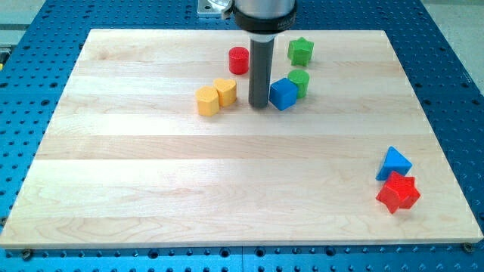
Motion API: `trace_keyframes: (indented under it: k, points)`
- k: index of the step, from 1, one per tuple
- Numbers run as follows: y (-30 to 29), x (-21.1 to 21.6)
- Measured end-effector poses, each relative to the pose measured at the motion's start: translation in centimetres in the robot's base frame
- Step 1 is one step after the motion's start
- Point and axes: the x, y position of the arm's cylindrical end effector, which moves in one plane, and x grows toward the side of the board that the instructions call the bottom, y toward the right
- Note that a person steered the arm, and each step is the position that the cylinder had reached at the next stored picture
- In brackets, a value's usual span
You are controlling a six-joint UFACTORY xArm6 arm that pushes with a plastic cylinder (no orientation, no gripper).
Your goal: Drag the cube to the top side of the triangle
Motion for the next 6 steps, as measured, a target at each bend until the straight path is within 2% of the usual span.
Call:
trace_keyframes:
  k: [1,2,4,5,6]
  points:
    - [4.4,0.1]
    - [12.7,5.0]
    - [13.8,3.6]
    - [18.9,-0.4]
    - [20.2,3.7]
